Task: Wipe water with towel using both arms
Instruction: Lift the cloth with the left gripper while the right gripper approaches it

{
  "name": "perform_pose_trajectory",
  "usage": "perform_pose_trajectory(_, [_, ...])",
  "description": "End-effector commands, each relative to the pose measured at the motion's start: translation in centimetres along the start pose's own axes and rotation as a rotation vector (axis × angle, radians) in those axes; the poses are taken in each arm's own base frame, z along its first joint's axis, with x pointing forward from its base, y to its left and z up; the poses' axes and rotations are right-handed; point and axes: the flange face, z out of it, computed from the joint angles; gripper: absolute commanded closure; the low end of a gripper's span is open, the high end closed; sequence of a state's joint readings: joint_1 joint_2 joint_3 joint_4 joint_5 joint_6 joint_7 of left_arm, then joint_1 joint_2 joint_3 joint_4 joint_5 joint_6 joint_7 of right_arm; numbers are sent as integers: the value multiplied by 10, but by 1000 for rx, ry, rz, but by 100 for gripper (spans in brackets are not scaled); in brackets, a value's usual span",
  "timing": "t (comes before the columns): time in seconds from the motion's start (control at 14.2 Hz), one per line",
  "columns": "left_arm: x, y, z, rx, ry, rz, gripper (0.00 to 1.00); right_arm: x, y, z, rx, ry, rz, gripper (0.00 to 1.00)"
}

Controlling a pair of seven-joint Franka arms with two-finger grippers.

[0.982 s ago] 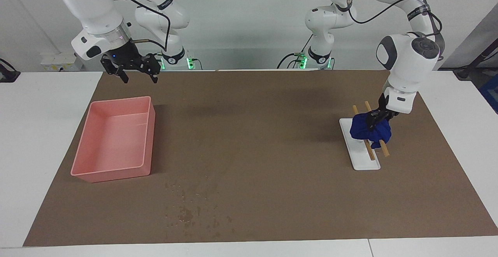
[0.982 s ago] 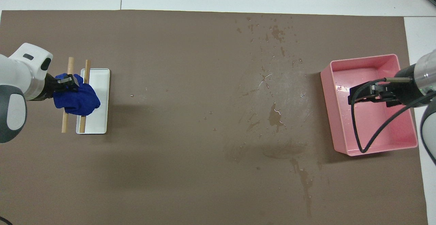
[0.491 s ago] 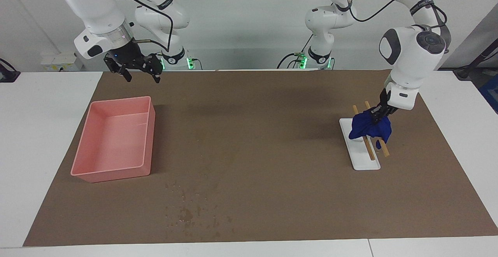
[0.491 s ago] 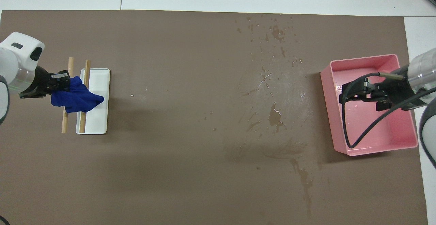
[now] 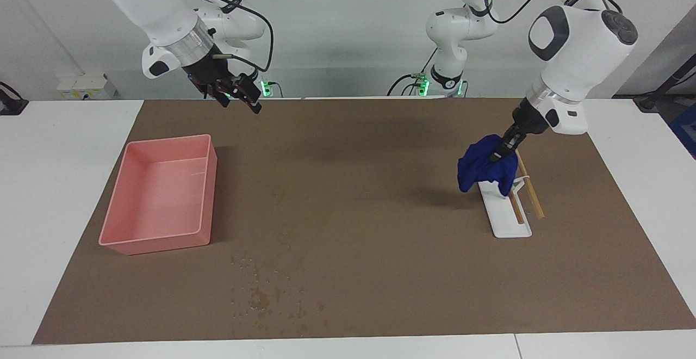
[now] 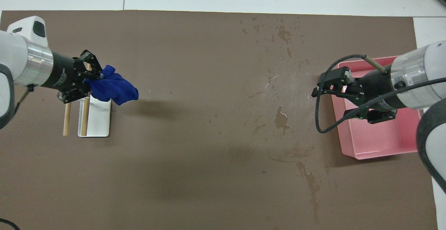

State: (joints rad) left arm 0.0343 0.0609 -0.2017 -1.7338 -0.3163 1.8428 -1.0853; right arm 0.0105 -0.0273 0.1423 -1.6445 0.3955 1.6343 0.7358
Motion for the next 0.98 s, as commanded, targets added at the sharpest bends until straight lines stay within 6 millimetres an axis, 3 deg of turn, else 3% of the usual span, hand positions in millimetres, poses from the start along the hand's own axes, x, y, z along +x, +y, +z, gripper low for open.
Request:
perform_pose_trajectory(0.0, [-45, 15, 3, -28, -104, -298, 100, -25, -14, 20, 104, -36, 161, 0])
perform_pose_trajectory(0.35, [-107, 38, 4, -87, -254, -519, 100, -66, -58, 68, 239, -84, 403, 0])
perform_pose_trajectory(0.56, [-144, 39, -1, -86, -285, -531, 100, -88, -78, 94, 271, -102, 491, 0])
perform_pose_trajectory(0.77, [-171, 33, -4, -73, -293, -525, 100, -96, -87, 110, 295, -114, 548, 0])
perform_pose_trajectory(0.91, [-194, 28, -2, -49, -298, -507, 100, -92, -91, 110, 345, -142, 632, 0])
